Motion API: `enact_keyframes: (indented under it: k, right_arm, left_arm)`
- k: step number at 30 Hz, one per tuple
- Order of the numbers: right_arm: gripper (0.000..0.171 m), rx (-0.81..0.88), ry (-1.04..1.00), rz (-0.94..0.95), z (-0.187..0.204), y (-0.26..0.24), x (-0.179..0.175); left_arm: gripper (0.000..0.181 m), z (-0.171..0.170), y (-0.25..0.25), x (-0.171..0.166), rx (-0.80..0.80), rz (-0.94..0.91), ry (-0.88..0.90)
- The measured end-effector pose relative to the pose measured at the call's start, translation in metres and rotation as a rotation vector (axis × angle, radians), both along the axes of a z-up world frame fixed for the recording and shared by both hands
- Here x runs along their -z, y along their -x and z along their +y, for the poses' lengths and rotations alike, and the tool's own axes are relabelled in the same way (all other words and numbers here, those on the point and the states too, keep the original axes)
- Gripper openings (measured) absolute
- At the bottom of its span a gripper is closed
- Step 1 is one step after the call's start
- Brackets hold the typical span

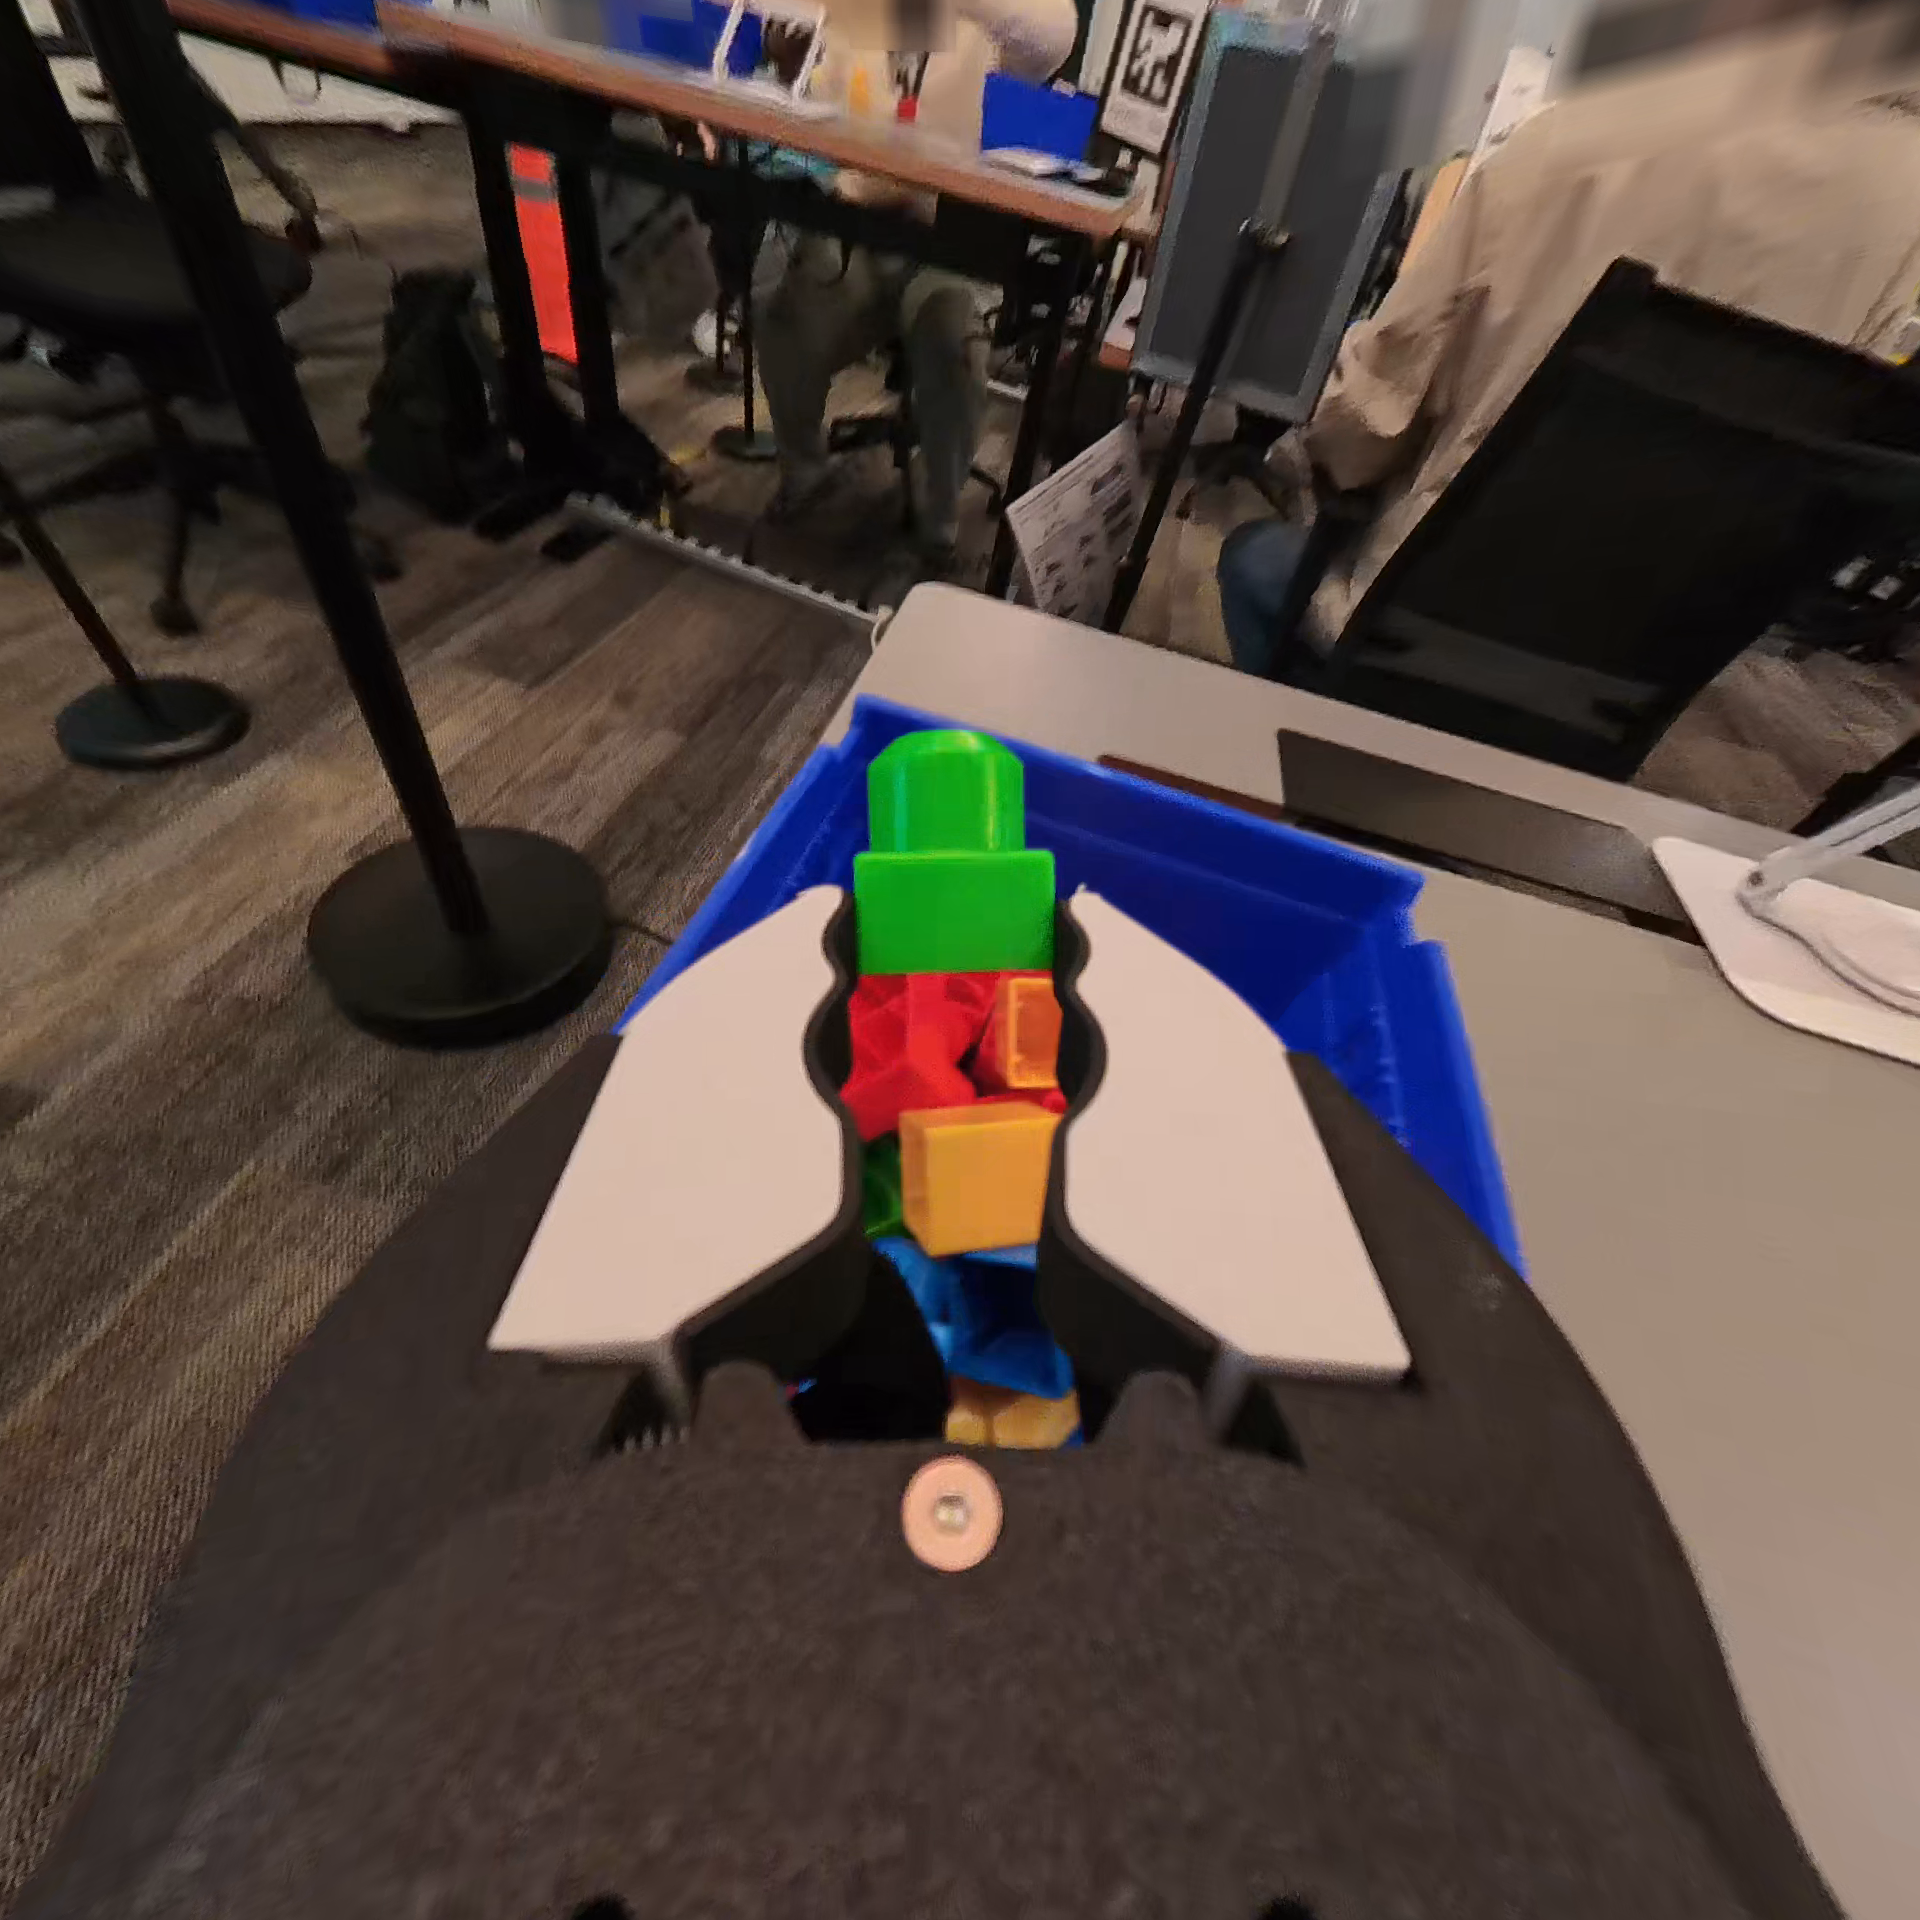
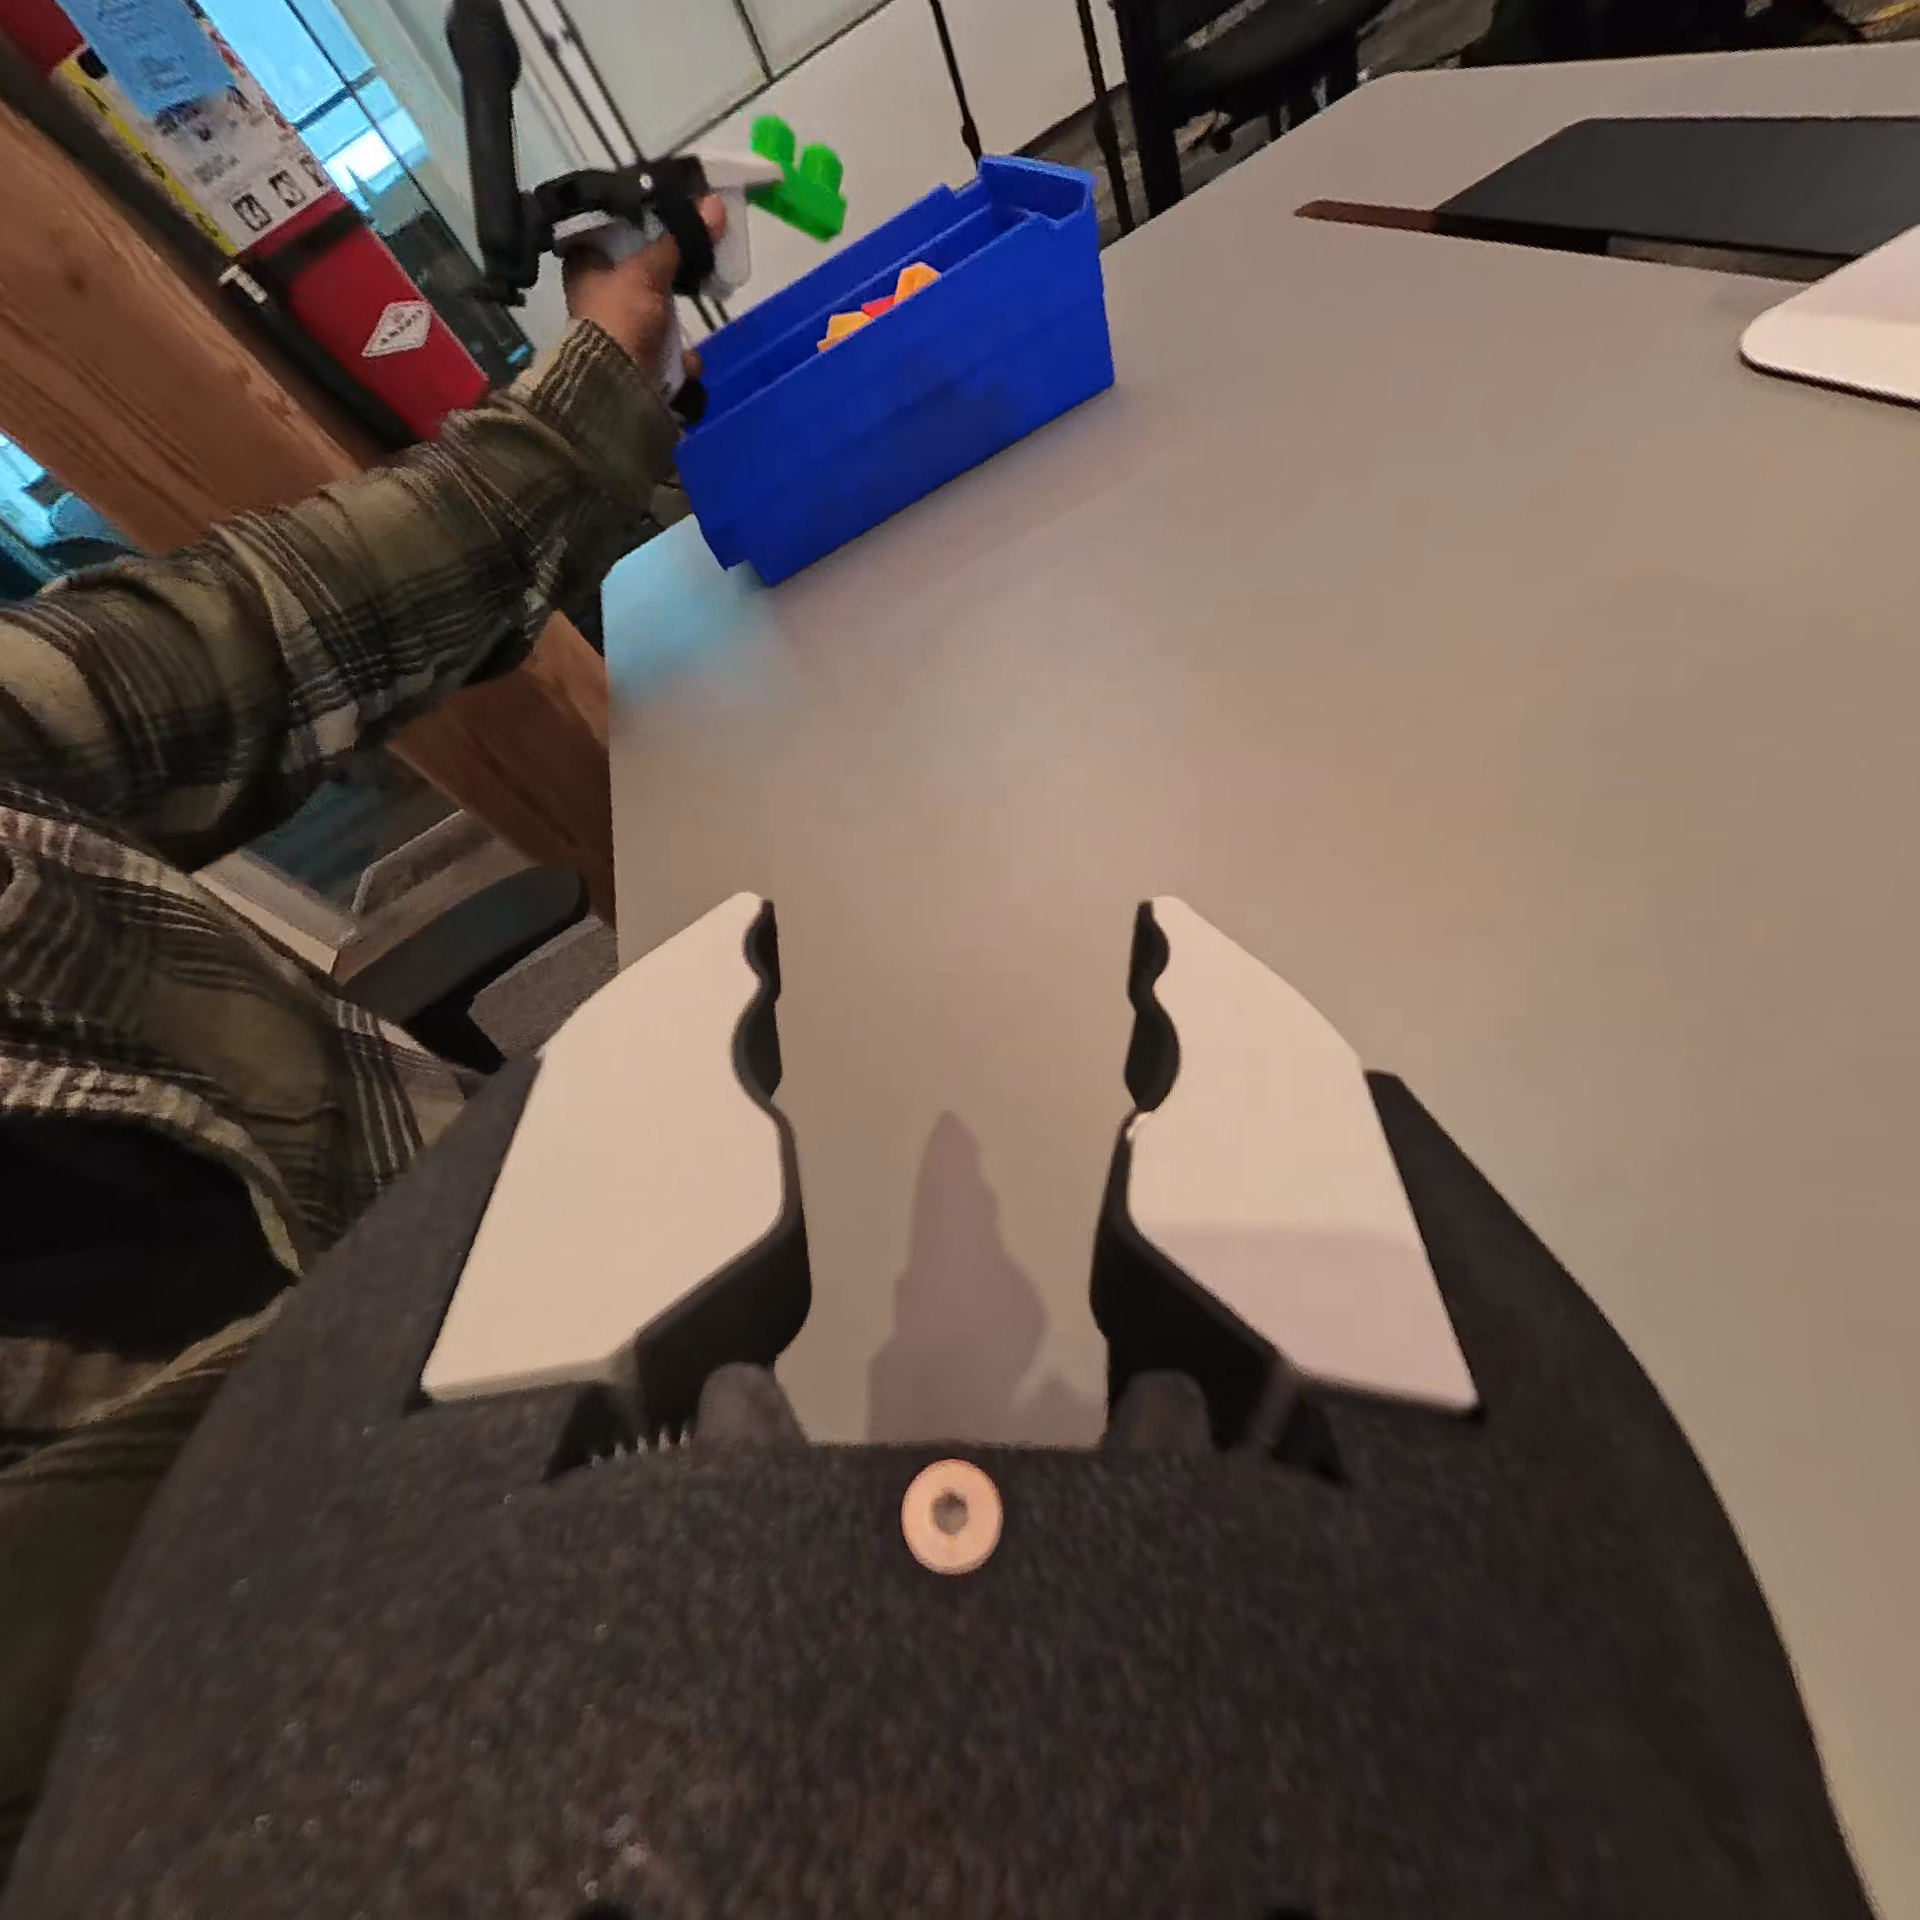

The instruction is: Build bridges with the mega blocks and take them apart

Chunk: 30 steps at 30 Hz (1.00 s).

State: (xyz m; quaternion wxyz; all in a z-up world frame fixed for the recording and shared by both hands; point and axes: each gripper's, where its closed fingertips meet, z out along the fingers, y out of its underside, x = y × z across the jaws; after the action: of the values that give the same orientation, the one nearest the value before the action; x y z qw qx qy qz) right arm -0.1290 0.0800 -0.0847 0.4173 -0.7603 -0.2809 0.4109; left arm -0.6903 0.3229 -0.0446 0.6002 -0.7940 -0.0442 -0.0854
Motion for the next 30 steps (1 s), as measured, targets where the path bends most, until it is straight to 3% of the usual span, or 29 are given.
enact_keyframes:
  k: [5, 9, 17, 25, 28, 30]
  right_arm:
    - [0.07, 0.092, 0.018, -0.028, -0.001, -0.018, 0.01]
    - [0.078, 0.177, 0.026, -0.056, -0.001, -0.036, 0.019]
    - [0.086, 0.455, -0.056, -0.073, 0.007, -0.094, 0.005]
    - [0.097, 0.705, -0.131, -0.157, 0.004, -0.14, -0.013]
    - [0.122, 0.776, -0.141, -0.233, 0.0, -0.151, -0.016]
    - [0.124, 0.824, -0.16, -0.295, -0.004, -0.158, -0.019]
  left_arm:
    - [0.036, 0.008, 0.009, 0.026, -0.007, -0.006, 0.064]
    - [0.036, 0.006, 0.001, 0.027, 0.032, -0.034, 0.068]
    - [0.061, -0.021, -0.031, -0.034, 0.141, 0.025, -0.06]
    - [0.073, -0.069, -0.123, -0.085, 0.35, 0.12, -0.195]
    - [0.071, -0.089, -0.154, -0.092, 0.408, 0.121, -0.231]
    - [0.067, -0.102, -0.171, -0.088, 0.456, 0.083, -0.21]
